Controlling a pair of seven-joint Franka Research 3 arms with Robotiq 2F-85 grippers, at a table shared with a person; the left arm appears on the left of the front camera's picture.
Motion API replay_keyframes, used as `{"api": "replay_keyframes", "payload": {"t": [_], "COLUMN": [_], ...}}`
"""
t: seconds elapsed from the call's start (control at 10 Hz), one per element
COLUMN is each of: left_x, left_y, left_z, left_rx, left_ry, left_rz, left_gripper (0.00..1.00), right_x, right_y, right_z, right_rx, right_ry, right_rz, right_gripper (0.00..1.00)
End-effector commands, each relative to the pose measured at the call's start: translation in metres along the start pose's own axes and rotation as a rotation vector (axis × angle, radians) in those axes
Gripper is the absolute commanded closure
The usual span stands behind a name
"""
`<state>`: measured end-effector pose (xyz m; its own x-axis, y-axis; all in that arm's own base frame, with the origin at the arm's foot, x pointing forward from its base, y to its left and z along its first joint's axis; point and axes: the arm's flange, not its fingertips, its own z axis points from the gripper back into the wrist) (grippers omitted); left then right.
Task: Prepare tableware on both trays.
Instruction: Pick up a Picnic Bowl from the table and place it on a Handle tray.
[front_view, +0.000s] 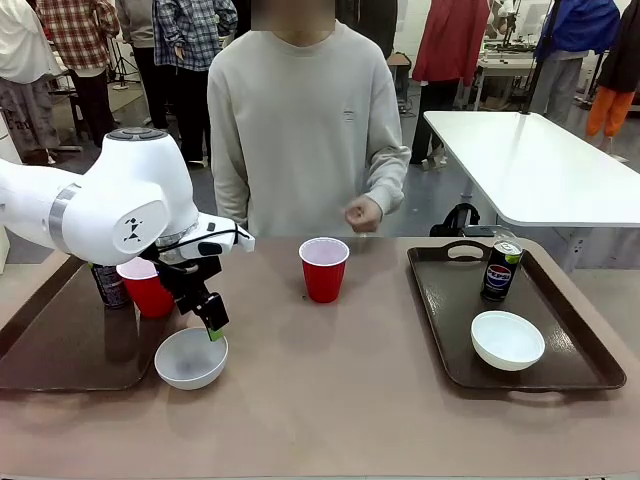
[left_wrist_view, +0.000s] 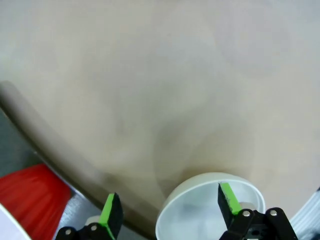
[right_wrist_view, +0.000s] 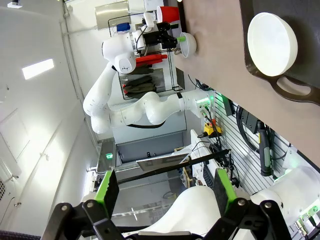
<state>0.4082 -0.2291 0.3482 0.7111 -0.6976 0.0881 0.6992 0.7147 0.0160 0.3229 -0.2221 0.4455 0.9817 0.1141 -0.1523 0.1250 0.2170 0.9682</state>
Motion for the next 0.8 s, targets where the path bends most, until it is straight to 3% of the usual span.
{"api": "replay_keyframes", "payload": {"t": [0.0, 0.1, 0.2, 0.3, 0.4, 0.6, 0.7], "left_x": [-0.0018, -0.0005, -0.0005, 0.0001, -0.0008, -0.0031, -0.0044], "left_y": [0.0018, 0.0022, 0.0014, 0.0015, 0.0021, 0.0022, 0.0018], "left_z": [0.0022, 0.0014, 0.0008, 0.0004, 0.001, 0.0012, 0.0021], "left_rx": [-0.008, -0.017, -0.018, -0.018, -0.025, -0.038, -0.044], "left_ry": [0.021, 0.017, 0.022, 0.029, 0.032, 0.036, 0.036], "left_rz": [-0.032, -0.044, -0.048, -0.051, -0.042, -0.041, -0.041], "left_gripper": [0.0, 0.33, 0.55, 0.89, 1.0, 1.0, 0.91], "right_x": [-0.0044, -0.0044, -0.0044, -0.0044, -0.0044, -0.0044, -0.0044], "right_y": [-0.0004, -0.0004, -0.0004, -0.0004, -0.0004, -0.0004, -0.0004], "right_z": [0.003, 0.003, 0.003, 0.003, 0.003, 0.003, 0.003], "right_rx": [-0.001, -0.001, -0.001, -0.001, -0.001, -0.001, -0.001], "right_ry": [0.01, 0.01, 0.01, 0.01, 0.01, 0.01, 0.01], "right_rz": [0.01, 0.01, 0.01, 0.01, 0.01, 0.01, 0.01], "right_gripper": [0.0, 0.0, 0.0, 0.0, 0.0, 0.0, 0.0]}}
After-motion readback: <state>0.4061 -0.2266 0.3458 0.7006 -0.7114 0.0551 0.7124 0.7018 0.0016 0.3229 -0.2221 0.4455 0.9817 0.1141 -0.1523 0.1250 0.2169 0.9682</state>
